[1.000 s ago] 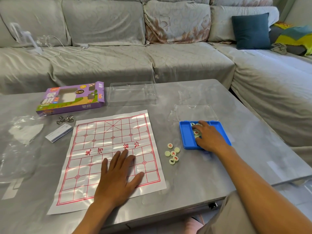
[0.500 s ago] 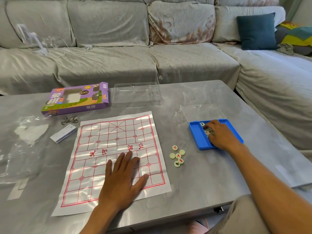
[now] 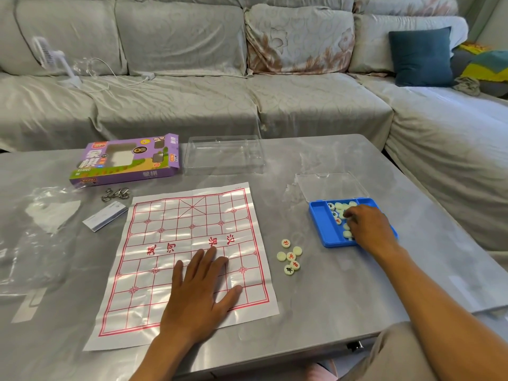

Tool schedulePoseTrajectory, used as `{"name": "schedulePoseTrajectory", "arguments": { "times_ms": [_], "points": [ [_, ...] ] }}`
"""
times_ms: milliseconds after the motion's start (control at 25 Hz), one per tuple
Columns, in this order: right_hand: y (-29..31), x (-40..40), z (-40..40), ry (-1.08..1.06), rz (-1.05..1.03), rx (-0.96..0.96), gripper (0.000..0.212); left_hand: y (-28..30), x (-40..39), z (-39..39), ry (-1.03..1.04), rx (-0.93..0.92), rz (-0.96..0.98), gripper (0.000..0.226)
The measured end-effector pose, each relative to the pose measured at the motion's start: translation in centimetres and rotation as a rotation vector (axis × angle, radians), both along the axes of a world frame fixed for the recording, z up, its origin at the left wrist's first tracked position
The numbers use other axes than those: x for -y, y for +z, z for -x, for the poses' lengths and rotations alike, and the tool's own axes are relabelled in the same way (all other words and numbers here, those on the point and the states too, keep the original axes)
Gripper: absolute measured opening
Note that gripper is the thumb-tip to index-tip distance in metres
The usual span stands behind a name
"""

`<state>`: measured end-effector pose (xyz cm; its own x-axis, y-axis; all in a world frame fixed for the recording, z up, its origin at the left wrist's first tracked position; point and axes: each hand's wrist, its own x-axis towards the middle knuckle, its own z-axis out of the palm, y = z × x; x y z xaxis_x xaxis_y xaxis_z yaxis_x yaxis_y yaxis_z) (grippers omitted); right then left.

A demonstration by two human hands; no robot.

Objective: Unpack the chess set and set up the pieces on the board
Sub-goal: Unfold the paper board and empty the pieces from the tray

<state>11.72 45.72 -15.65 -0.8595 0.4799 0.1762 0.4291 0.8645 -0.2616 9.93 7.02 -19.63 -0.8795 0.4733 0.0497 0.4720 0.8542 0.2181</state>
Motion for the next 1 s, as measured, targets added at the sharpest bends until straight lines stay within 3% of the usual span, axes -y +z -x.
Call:
{"name": "schedulePoseTrajectory", "arguments": {
  "times_ms": [120, 200, 320, 600, 680, 760, 840, 920, 1000],
  "points": [
    [1.7, 1.1, -0.6, -0.059, 0.133, -0.174, 0.021, -0.1, 0.1, 0.0, 0.005, -0.001, -0.033, 0.083],
    [2.9, 3.8, -0.8, 0.029, 0.311, -0.213, 0.015, -0.2, 0.1, 0.1, 0.0, -0.002, -0.025, 0.081],
    [3.0, 8.6, -0.9, 0.259, 0.376, -0.048, 0.016, -0.3, 0.1, 0.2, -0.003, -0.015, -0.026, 0.08],
    [2.4, 10.2, -0.9, 0.336, 0.522, 0.112, 0.022, -0.2, 0.1, 0.0, 0.001, -0.001, -0.016, 0.083],
    [2.7, 8.5, -1.2, 0.229, 0.451, -0.081, 0.015, -0.2, 0.1, 0.0, 0.005, -0.003, -0.01, 0.086],
    [2.9, 5.3, -1.1, 0.005, 0.15, -0.16, 0.021, -0.1, 0.1, 0.0, 0.008, -0.003, -0.017, 0.089],
    [2.5, 2.6, -1.1, -0.091, -0.108, 0.133, 0.039, 0.0, 0.1, -0.1, 0.01, 0.002, -0.007, 0.091],
    [1.5, 1.3, -0.9, -0.031, -0.047, 0.344, 0.043, 0.1, 0.0, 0.0, 0.008, 0.001, 0.001, 0.09],
    [0.7, 0.8, -0.5, 0.016, 0.043, 0.327, 0.038, 0.0, -0.1, 0.0, 0.016, 0.007, -0.002, 0.088]
  ]
}}
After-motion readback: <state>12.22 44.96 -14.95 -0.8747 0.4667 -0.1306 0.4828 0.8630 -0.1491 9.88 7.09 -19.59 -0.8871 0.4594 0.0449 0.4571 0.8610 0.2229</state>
